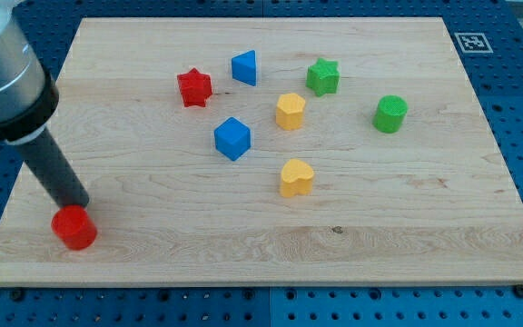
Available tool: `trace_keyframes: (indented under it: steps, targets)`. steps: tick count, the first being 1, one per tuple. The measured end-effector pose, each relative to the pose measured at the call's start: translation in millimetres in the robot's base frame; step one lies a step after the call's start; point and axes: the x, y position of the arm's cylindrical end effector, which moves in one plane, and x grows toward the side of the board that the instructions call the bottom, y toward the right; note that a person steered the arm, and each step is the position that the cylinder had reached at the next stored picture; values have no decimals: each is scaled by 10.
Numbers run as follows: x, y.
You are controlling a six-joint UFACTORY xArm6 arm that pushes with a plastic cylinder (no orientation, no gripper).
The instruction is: Push the yellow heart to the right side of the red circle
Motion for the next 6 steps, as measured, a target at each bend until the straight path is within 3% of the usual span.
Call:
trace_keyframes:
  steps: [1, 4, 6]
  targets:
    - [-3, 86]
    - [-230, 1791]
    - [-651, 2560]
